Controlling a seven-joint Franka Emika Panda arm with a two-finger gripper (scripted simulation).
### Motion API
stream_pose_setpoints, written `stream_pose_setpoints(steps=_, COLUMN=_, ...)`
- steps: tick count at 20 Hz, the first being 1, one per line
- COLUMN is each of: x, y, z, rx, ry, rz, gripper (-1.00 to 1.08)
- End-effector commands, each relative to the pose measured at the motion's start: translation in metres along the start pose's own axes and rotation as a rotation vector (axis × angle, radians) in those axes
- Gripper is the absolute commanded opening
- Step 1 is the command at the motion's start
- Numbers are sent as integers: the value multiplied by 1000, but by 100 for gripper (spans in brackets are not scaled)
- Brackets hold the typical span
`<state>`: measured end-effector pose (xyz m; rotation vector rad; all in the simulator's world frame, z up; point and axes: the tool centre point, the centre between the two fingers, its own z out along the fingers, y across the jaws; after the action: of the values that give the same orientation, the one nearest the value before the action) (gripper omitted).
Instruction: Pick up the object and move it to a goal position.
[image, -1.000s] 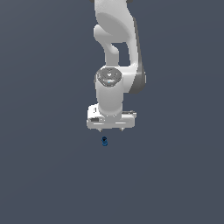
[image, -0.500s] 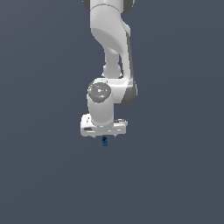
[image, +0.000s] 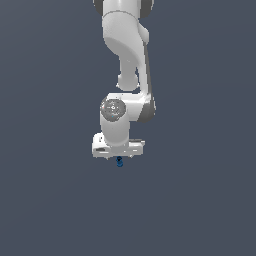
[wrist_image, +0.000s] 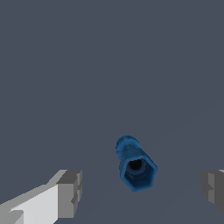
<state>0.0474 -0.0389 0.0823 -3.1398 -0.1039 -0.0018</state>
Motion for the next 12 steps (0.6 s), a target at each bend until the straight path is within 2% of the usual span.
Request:
stream_pose_setpoints(steps=1, x=-1, y=0, z=12, rx=0, ry=-1, rz=-1, gripper=100)
stream_pose_setpoints(steps=6, x=-1, y=0, z=35, rx=0, ry=-1, rz=-2, gripper=100)
stream_pose_setpoints(steps=11, x=0, y=0, z=39, rx=0, ry=-1, rz=-2, gripper=100)
stream_pose_setpoints(steps=12, x=0, y=0, z=39, rx=0, ry=-1, rz=-2, gripper=-100)
